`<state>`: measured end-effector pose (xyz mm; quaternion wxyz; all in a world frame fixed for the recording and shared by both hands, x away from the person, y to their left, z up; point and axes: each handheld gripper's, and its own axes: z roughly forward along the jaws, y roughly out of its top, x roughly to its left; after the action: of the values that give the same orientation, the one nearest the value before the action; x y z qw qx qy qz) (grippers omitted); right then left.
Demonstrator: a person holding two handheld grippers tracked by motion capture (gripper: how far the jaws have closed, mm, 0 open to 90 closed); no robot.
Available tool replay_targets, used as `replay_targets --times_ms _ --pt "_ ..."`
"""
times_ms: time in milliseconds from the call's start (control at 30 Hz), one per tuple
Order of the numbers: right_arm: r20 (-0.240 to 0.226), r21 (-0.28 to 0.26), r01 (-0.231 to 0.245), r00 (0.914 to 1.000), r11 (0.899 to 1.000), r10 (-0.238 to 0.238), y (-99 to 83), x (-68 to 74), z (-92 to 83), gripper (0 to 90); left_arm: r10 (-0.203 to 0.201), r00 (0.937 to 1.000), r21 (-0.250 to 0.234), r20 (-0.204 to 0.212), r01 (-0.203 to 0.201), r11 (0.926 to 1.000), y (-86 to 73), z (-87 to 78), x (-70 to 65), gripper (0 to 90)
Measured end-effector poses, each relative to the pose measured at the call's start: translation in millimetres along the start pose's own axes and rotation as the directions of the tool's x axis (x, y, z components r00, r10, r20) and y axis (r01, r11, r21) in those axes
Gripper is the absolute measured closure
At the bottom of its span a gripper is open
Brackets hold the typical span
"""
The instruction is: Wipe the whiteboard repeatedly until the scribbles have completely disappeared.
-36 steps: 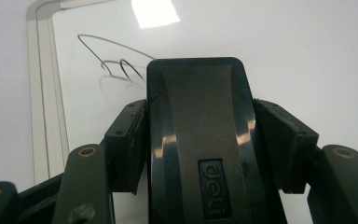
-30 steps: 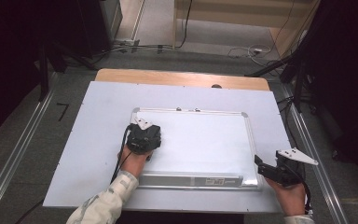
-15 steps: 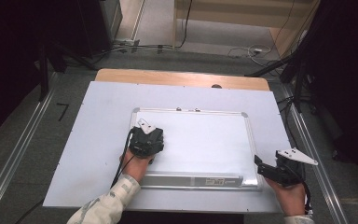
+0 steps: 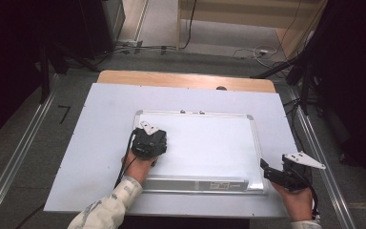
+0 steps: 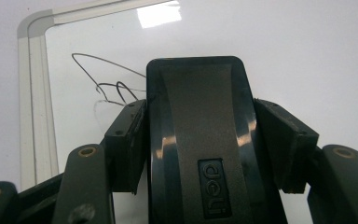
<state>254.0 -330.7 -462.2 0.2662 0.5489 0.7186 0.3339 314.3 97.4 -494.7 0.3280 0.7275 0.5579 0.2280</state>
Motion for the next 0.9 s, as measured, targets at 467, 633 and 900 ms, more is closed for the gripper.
replay_targets --times_ms 467,633,900 --pt "0.002 0.001 -0.003 1.0000 1.000 0.003 -0.5 -0.9 -0.3 16.2 -0.062 0.9979 -0.020 -0.017 0.062 0.9979 6.8 8.0 20.1 38.4" --pt "0.001 0.002 -0.004 1.0000 1.000 0.004 -0.5 -0.8 -0.2 16.3 -0.077 0.9966 -0.024 -0.031 0.076 0.9968 10.4 11.4 28.5 38.4" --pt "-0.002 0.003 -0.002 1.0000 1.000 0.002 -0.7 -0.8 0.7 16.3 -0.112 0.9923 -0.034 -0.054 0.110 0.9933 16.1 17.3 39.3 38.4"
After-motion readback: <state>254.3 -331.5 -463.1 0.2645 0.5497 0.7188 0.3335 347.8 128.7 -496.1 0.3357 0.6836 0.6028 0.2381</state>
